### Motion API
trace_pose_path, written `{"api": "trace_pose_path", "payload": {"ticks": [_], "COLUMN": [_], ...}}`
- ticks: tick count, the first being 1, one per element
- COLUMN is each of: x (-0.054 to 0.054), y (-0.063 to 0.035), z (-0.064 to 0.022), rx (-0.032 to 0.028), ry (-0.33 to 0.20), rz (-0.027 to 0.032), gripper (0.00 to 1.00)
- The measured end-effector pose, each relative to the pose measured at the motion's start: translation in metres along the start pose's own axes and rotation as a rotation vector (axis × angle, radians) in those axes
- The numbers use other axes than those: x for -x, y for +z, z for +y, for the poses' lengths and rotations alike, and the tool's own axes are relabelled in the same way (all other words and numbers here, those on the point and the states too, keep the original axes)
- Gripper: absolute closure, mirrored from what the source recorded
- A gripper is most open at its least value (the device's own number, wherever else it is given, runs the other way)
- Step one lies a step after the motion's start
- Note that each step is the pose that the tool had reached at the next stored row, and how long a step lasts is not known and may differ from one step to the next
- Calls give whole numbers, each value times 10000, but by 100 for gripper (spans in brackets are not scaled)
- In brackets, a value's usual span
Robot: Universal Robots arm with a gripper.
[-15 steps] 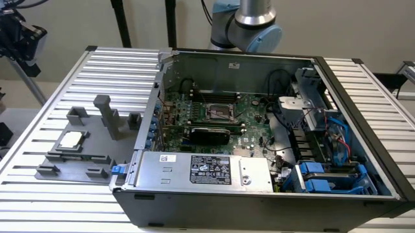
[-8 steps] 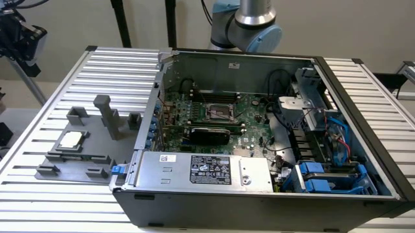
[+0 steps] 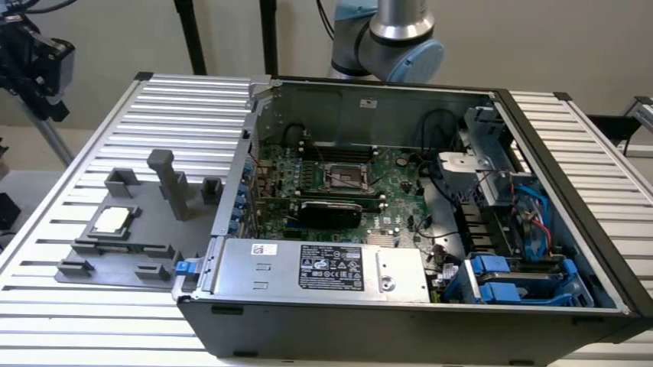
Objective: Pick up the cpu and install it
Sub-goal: 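Pick up the cpu and move it towards the insertion slot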
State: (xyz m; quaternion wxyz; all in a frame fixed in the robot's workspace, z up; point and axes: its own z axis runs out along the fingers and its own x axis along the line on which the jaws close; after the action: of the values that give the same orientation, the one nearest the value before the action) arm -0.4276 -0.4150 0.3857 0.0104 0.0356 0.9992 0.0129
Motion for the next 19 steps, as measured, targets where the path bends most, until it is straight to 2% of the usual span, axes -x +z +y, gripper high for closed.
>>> {"api": "trace_pose_path", "payload": {"ticks": [3,4,6,7,10,12,13,19], "x": [0,0,0,0,0,0,0,-2], "y": [0,0,0,0,0,5,20,129], "z": [0,0,0,0,0,0,-1,-4], "rx": [-1,0,0,0,0,0,0,0], "ry": [0,0,0,0,0,0,-1,-1], "rz": [3,3,3,3,3,2,3,2], "gripper": [58,58,47,47,29,29,23,23]}}
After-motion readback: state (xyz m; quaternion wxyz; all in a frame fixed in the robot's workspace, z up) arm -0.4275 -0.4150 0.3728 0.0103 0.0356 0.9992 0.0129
